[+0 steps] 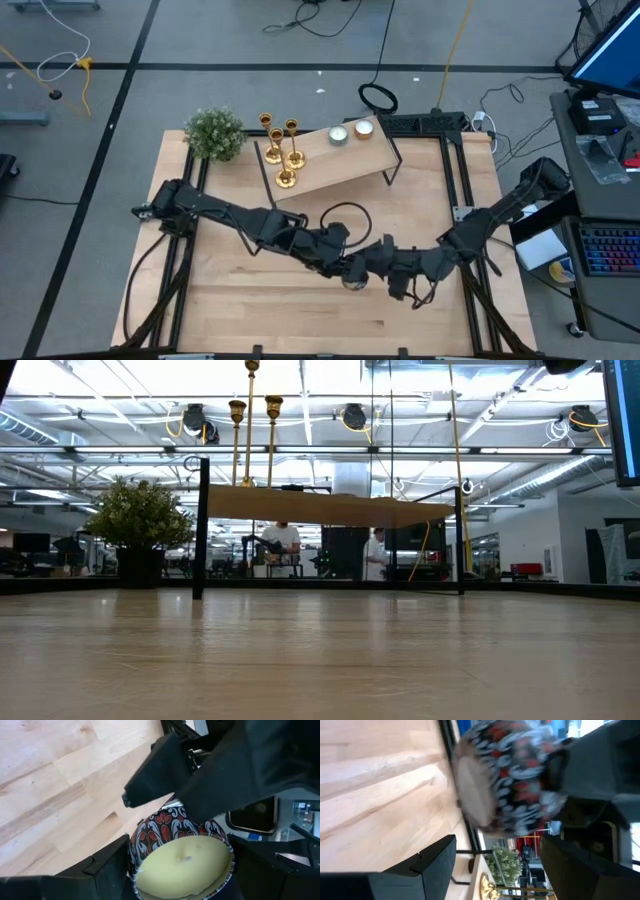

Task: Pick & Place candle stick holders
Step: Put the black scented candle on the shelf

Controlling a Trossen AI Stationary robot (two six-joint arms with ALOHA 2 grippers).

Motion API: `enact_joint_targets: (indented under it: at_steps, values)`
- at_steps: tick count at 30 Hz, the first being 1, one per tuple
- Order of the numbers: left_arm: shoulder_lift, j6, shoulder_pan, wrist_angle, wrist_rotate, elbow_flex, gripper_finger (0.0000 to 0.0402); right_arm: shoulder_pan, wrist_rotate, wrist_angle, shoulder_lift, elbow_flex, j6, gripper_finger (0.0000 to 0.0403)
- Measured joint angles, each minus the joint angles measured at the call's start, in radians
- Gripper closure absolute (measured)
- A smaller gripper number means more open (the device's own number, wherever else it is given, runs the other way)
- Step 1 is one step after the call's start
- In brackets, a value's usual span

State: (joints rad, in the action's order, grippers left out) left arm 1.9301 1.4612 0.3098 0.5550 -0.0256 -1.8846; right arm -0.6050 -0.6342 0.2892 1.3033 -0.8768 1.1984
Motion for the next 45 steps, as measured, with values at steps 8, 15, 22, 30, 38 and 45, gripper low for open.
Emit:
enact_joint_targets:
  at_steps: [8, 15, 22, 30, 38, 45]
  values:
    - [0.001, -0.042, 0.001, 0.016, 0.015, 0.0, 0.0103, -0.065, 0.039, -0.086, -0.001, 0.0, -0.009, 0.0136]
    - [0.001, -0.053, 0.001, 0.024, -0.02, 0.0, 0.0103, -0.071, 0.077, -0.047, -0.001, 0.0, 0.006, 0.0135]
    - [0.001, -0.054, 0.004, 0.02, 0.014, 0.0, 0.0103, -0.053, 0.105, 0.04, 0.0, 0.0, 0.054, 0.0136]
    - [0.0, -0.073, 0.005, 0.019, 0.01, 0.0, 0.0103, -0.051, 0.142, 0.047, 0.001, 0.0, 0.05, 0.0136]
    - [0.0, -0.078, 0.006, 0.026, 0.004, 0.0, 0.0103, -0.032, 0.196, 0.052, 0.001, 0.0, 0.065, 0.0136]
    - [-0.001, -0.097, 0.012, 0.025, 0.004, 0.0, 0.0103, -0.02, 0.272, 0.069, 0.001, 0.0, 0.039, 0.0136]
